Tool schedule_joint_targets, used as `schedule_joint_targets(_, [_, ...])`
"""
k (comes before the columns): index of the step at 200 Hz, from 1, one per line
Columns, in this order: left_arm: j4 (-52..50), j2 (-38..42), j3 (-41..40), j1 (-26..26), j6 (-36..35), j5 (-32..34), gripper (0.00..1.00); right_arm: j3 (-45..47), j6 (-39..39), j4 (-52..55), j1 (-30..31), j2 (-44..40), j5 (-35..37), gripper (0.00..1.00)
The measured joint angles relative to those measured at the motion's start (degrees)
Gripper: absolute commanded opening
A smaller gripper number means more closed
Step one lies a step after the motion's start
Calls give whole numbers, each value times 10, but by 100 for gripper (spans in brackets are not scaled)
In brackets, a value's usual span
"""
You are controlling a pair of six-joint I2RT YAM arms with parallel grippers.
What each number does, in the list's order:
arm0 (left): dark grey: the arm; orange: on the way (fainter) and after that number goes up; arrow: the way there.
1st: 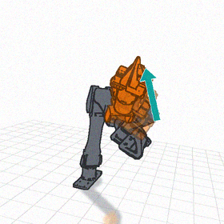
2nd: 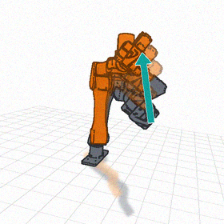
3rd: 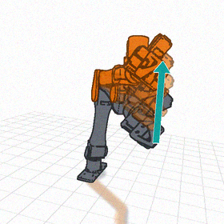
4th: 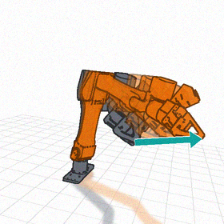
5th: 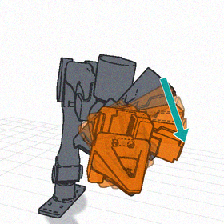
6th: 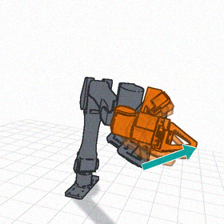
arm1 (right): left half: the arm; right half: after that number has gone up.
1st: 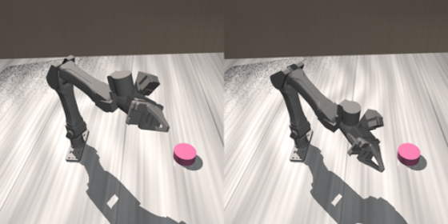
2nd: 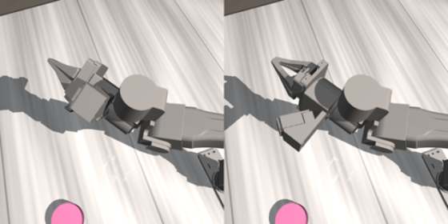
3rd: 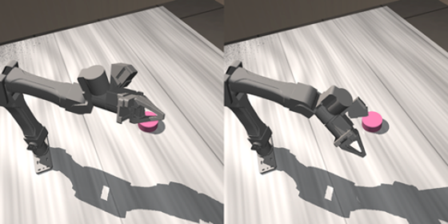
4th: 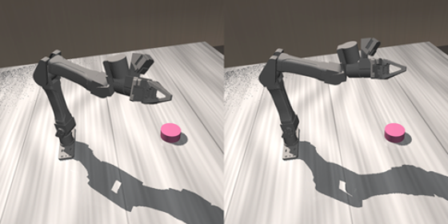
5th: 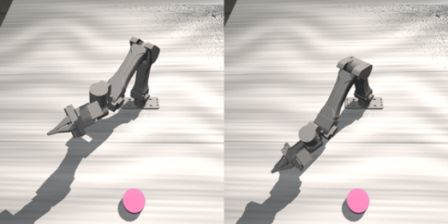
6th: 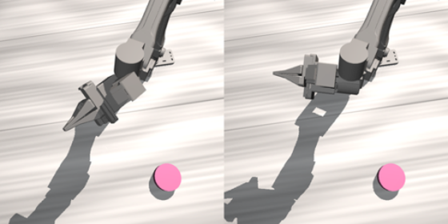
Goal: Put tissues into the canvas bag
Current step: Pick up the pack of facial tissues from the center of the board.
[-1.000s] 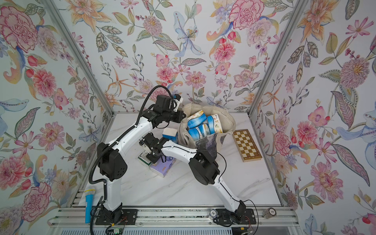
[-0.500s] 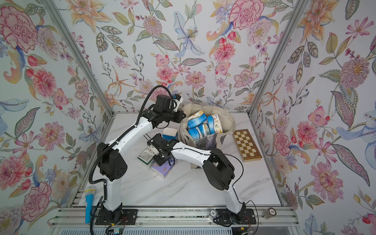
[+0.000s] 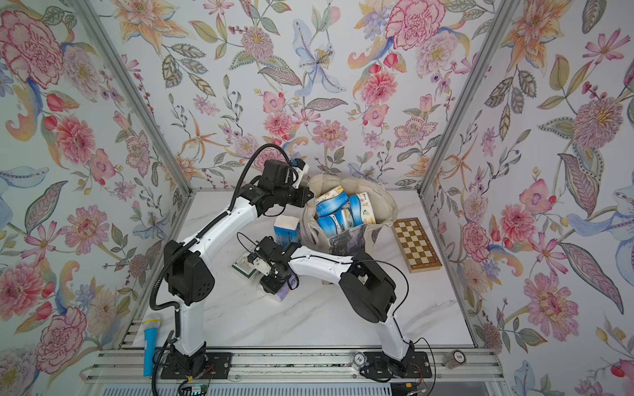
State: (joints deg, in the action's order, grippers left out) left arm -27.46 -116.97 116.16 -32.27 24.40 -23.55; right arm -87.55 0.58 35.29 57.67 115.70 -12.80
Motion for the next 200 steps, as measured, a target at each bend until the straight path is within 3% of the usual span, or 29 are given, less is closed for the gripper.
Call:
schedule_joint_targets(88, [0, 0, 0, 0, 0, 0, 0, 108, -6, 64, -26, -111, -3, 46])
schedule_joint_targets(110, [0, 0, 0, 0, 0, 0, 0, 117, -28, 75, -39, -146, -6, 54])
schedule_joint_targets(123, [0, 0, 0, 0, 0, 0, 0, 120, -45, 77, -49, -167, -8, 64])
schedule_joint_targets(139, [0, 0, 0, 0, 0, 0, 0, 122, -66, 78, -60, -187, -7, 100])
schedule_joint_targets(200, [0, 0, 0, 0, 0, 0, 6, 125, -159, 69, -57, -162, 20, 99])
